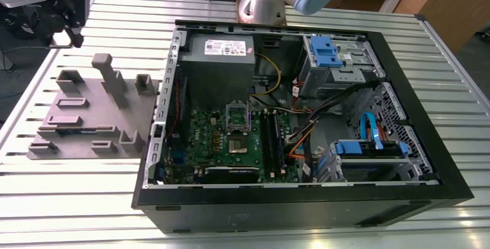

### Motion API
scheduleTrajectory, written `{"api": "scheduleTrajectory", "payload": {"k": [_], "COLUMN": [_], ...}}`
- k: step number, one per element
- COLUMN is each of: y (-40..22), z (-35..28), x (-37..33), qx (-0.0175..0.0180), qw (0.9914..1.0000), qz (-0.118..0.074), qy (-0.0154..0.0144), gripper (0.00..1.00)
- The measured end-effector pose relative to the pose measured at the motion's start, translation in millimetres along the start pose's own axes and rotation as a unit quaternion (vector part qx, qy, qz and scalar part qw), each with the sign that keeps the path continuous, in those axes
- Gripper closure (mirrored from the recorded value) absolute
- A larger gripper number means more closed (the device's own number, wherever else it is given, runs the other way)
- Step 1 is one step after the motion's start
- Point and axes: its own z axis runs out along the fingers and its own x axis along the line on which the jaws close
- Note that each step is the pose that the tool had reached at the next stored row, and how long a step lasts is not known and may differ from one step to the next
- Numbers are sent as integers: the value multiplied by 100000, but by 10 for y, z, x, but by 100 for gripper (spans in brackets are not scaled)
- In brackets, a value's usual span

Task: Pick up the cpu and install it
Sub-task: 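Pick up the cpu and move it towards the insertion slot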

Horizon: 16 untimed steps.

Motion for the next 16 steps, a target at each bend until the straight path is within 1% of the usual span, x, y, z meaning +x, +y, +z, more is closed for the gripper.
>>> {"api": "scheduleTrajectory", "payload": {"k": [10,16], "y": [-1,-3], "z": [0,-1], "x": [-27,-66], "qx": [1,0], "qw": [100000,100000], "qz": [3,5], "qy": [-2,6], "gripper": [53,53]}}
